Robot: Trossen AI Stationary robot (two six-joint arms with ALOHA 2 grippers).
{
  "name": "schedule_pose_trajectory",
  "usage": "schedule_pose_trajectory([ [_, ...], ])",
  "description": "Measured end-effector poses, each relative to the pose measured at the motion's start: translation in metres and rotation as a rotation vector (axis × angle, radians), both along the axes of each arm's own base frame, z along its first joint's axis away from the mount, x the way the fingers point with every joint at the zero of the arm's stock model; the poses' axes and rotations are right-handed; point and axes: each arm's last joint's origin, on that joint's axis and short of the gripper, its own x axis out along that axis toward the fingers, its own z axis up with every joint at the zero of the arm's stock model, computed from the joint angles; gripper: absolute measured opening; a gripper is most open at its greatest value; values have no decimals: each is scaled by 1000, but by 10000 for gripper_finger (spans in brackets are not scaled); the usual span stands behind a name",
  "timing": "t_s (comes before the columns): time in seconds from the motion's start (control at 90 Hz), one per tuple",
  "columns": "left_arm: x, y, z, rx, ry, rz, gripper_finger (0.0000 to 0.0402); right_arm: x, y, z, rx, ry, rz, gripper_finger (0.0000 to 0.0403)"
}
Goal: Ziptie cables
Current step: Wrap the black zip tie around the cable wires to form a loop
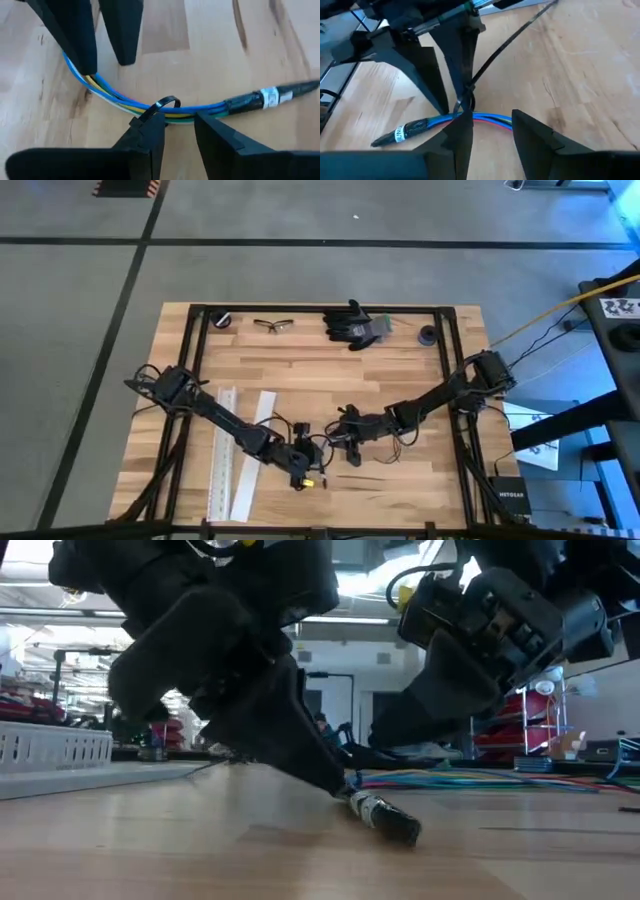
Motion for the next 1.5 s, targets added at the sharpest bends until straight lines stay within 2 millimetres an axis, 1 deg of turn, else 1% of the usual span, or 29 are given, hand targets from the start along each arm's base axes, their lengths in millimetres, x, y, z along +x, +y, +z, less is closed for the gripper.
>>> schedule_pose_trajectory([
  [0.122,-1,0,-1,-6,7,10,89,0,0,0,0,-1,0,122],
  [0.289,-8,-4,0,70,64,-54,89,0,0,0,-15,-3,10,122],
  [0.356,-12,-5,7,76,77,-67,89,0,0,0,-19,-4,12,122],
  [0.467,-17,-5,25,37,56,-47,89,0,0,0,-19,-4,13,122],
  [0.511,-21,-5,27,24,75,-24,89,0,0,0,-20,-4,13,122],
  [0.567,-23,-4,23,11,99,6,89,0,0,0,-21,-5,14,122],
  [0.633,-26,-2,11,-15,106,39,89,0,0,0,-22,-5,14,122],
  [0.833,-29,8,-10,-104,-24,166,89,0,0,0,-26,-5,17,122],
  [1.0,-25,13,-17,-176,-125,203,89,0,0,0,-39,-9,24,122],
  [1.189,-20,15,-26,-189,-164,226,87,0,0,0,-41,-13,25,122],
  [1.289,-20,15,-29,-176,-167,240,67,0,0,0,-43,-12,25,122],
  [1.444,-18,15,-28,-146,-189,221,11,0,0,0,-47,-13,20,122],
  [1.5,-18,15,-28,-133,-189,209,5,0,-1,0,-55,-16,9,122],
])
